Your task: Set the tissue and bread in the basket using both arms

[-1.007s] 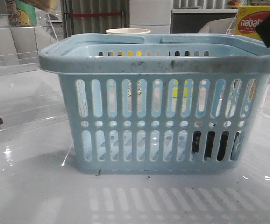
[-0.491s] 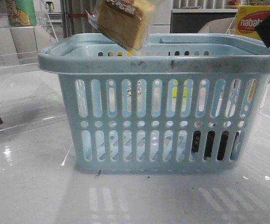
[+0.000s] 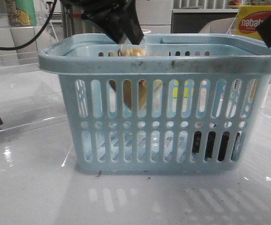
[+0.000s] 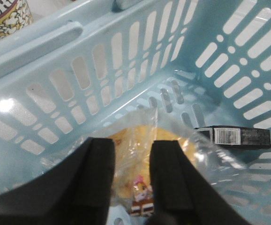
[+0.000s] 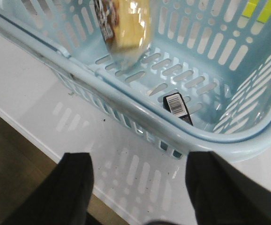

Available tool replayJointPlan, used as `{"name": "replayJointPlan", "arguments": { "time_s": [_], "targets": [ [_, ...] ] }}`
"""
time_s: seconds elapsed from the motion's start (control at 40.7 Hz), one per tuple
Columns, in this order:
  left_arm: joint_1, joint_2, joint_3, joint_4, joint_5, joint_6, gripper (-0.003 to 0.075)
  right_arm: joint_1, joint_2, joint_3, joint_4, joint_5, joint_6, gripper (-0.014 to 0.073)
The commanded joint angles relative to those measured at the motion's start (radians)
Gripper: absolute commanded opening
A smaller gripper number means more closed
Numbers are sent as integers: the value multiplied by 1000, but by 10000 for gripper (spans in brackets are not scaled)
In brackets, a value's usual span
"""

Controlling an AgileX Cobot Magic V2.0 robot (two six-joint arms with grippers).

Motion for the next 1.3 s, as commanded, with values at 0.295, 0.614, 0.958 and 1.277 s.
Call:
{"name": "replayJointPlan", "arguments": {
  "time_s": [0.295,0.614,0.958,1.277],
  "targets": [
    [-8,-156,-36,6,-35,18,425,-2,-6,-26,-3,-60,-11,521],
    [-8,-441,40,29,5,39,425,-2,-6,-26,-3,-60,-11,521],
    [-8,-795,366,58,3,46,425,-2,-6,-26,-3,-60,-11,521],
    [-8,-1083,652,67,-3,46,425,-2,-6,-26,-3,-59,-11,521]
  ]
}}
